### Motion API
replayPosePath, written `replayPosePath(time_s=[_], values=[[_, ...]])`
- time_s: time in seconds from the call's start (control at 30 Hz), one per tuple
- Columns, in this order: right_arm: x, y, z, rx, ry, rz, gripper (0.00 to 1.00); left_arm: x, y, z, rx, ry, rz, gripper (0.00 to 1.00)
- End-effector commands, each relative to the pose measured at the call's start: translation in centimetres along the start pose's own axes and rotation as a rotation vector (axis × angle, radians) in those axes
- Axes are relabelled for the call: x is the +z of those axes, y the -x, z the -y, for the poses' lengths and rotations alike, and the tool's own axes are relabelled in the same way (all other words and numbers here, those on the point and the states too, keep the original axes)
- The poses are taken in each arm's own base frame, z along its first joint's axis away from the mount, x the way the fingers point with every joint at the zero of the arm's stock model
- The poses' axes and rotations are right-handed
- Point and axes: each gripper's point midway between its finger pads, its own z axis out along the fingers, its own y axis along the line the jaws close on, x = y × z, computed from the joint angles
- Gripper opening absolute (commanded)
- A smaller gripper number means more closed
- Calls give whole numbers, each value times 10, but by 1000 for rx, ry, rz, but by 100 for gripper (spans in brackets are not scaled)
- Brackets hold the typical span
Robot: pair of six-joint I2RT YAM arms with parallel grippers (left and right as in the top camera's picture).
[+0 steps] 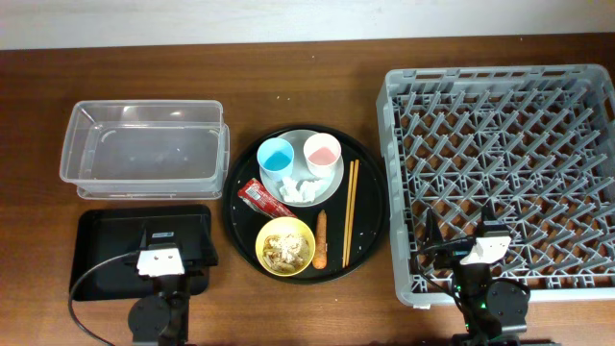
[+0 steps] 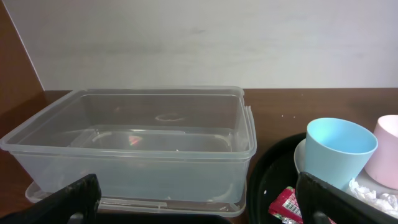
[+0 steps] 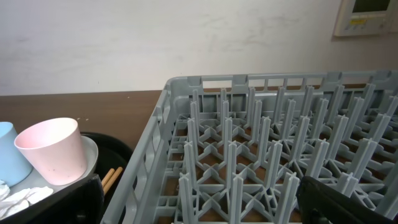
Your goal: Sort waste into correct bins and load items into the dishwasher rack
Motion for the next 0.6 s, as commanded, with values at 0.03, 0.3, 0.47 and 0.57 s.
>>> replayPosePath(time_s=[0.03, 0.3, 0.47, 0.57], values=[[0, -3, 0, 0, -1, -8, 98, 0, -2, -2, -7, 8, 0, 99], [0, -3, 0, 0, -1, -8, 98, -4, 33, 22, -14, -134, 142, 99], [0, -3, 0, 0, -1, -8, 98, -33, 88, 68, -120, -442, 252, 99], [0, -3, 0, 0, -1, -8, 98, -54, 148, 66, -198, -466, 297, 99]])
